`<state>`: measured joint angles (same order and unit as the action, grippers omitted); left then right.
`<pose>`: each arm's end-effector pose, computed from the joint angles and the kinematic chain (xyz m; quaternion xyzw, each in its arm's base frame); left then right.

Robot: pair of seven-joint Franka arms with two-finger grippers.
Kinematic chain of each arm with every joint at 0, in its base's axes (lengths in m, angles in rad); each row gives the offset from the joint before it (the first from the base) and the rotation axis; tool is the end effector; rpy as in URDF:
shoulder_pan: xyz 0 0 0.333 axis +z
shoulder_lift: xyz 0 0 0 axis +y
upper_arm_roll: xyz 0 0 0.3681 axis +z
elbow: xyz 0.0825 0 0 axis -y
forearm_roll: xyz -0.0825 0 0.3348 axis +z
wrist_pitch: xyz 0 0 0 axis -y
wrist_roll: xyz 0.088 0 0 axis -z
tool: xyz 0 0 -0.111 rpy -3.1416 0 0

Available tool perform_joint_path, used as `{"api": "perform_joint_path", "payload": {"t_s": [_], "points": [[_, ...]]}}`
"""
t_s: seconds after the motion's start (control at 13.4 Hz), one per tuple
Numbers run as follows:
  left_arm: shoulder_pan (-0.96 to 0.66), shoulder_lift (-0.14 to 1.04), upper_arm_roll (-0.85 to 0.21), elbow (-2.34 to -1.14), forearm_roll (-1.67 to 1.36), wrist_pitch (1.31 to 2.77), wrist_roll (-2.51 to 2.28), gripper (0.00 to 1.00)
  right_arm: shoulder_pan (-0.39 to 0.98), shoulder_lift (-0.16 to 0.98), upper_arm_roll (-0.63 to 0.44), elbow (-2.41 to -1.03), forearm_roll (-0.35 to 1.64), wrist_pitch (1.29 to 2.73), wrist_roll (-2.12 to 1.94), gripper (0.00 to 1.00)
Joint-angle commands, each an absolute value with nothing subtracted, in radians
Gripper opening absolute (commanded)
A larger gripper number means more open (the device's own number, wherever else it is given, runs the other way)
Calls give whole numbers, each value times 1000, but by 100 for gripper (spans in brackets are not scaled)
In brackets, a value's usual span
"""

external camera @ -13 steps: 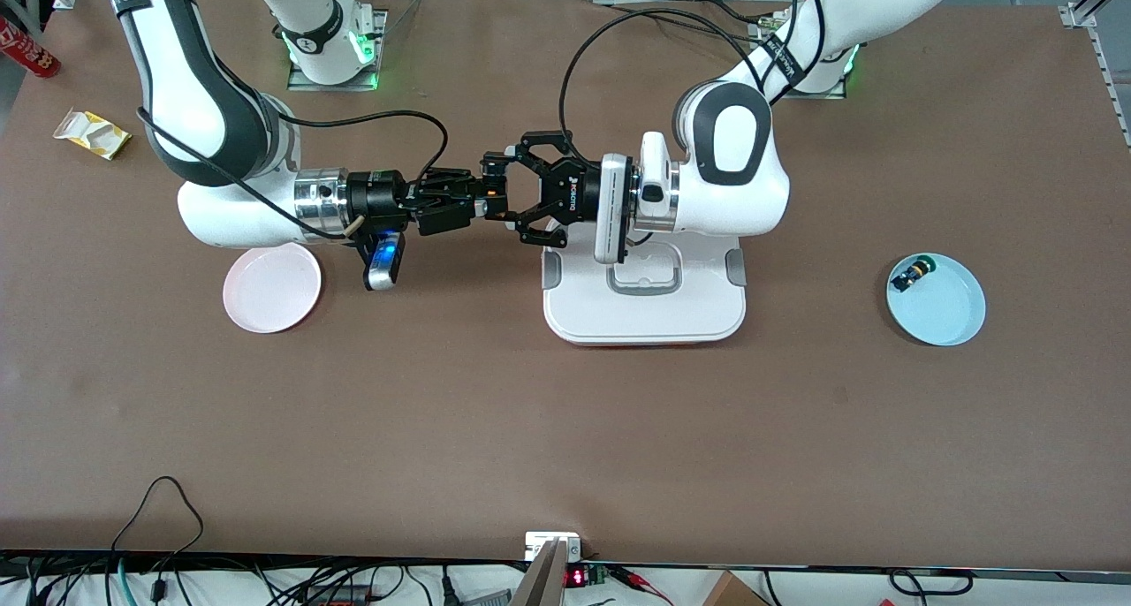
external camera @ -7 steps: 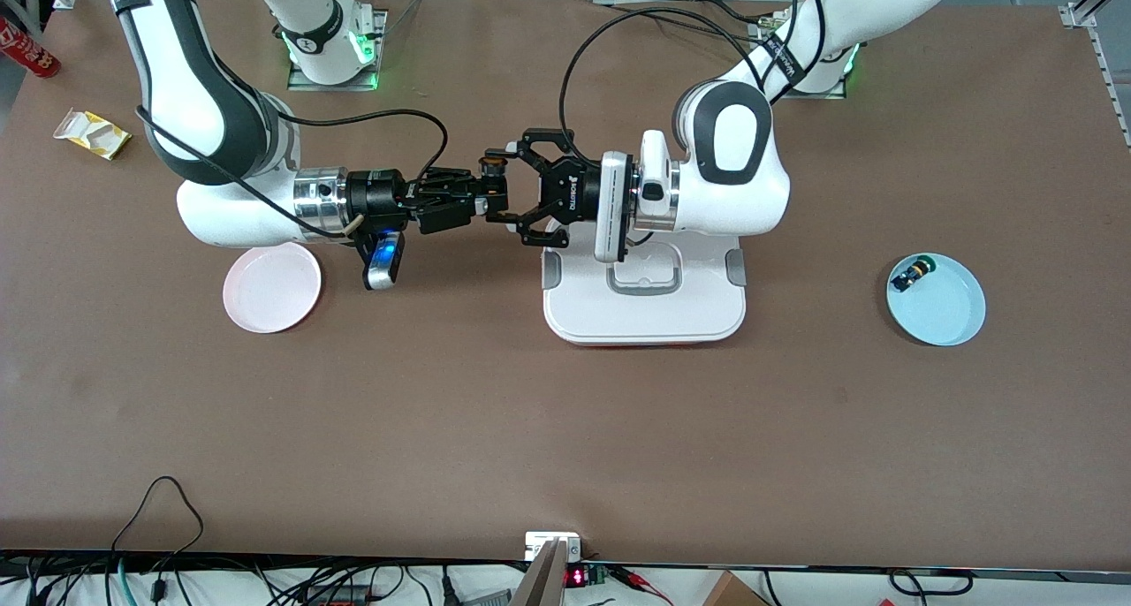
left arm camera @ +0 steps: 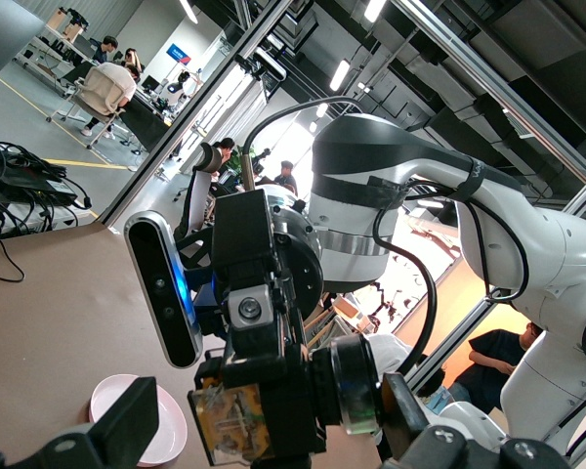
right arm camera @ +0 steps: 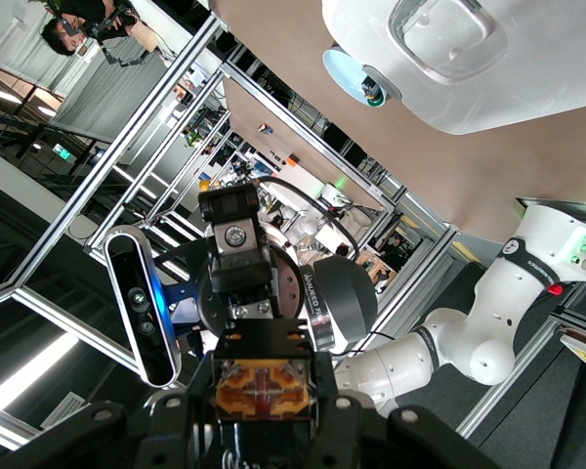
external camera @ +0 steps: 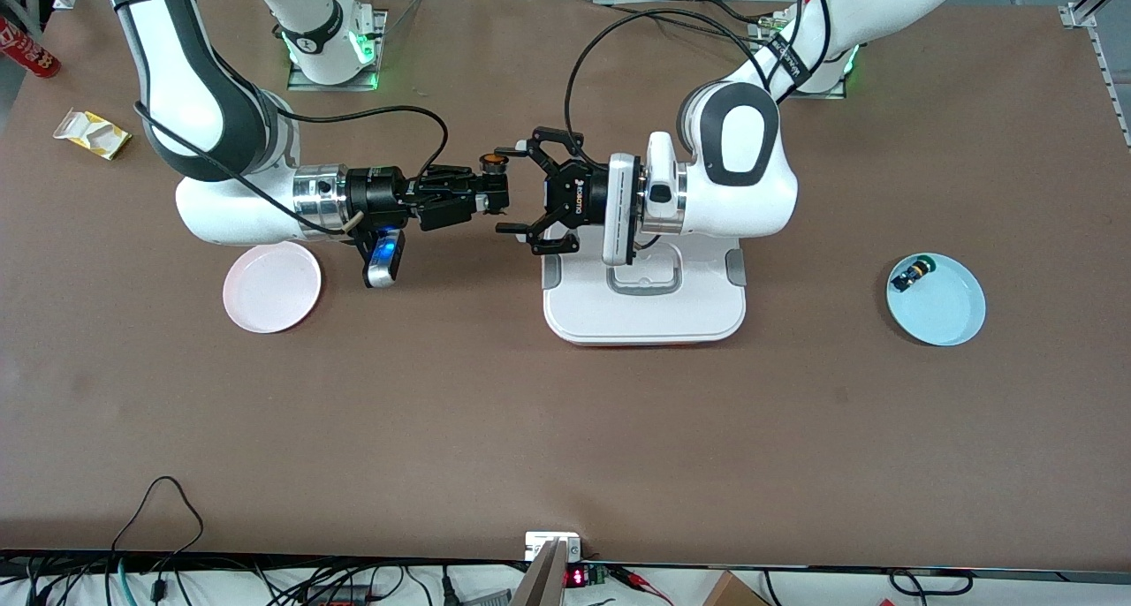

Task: Transfer orange switch to right arm and place
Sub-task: 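Grasp the orange switch with the right gripper from the left gripper, then open the left gripper and withdraw while the right gripper pulls away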

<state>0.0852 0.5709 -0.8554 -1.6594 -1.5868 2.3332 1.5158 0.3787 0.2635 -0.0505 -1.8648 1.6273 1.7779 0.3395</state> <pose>0.5545 -0.3920 0.4851 0.6348 -0.3041 0.2934 0.6468 0.5361 0.2815 0.5055 -0.6795 0.2751 0.3314 0.5940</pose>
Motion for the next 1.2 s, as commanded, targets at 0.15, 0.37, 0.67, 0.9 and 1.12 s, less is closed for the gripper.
{"api": "perform_joint_path", "payload": {"t_s": [0.15, 0.37, 0.67, 0.9, 1.12], "points": [[130, 551, -850, -1657, -1565, 2260, 1435, 100, 358, 222, -49, -1887, 1550, 1770, 265, 33], [204, 568, -841, -1582, -1276, 2082, 1208, 100, 310, 210, -51, -1887, 1442, 1711, 264, 33], [215, 563, -841, -1525, -963, 1939, 873, 100, 213, 198, -51, -1875, 1216, 1589, 162, 31], [207, 560, -851, -1519, -720, 1895, 711, 100, 181, 187, -51, -1862, 987, 1568, 31, 30], [213, 551, -856, -1513, -554, 1803, 576, 100, 178, 189, -51, -1861, 749, 1574, -174, 18]]}}
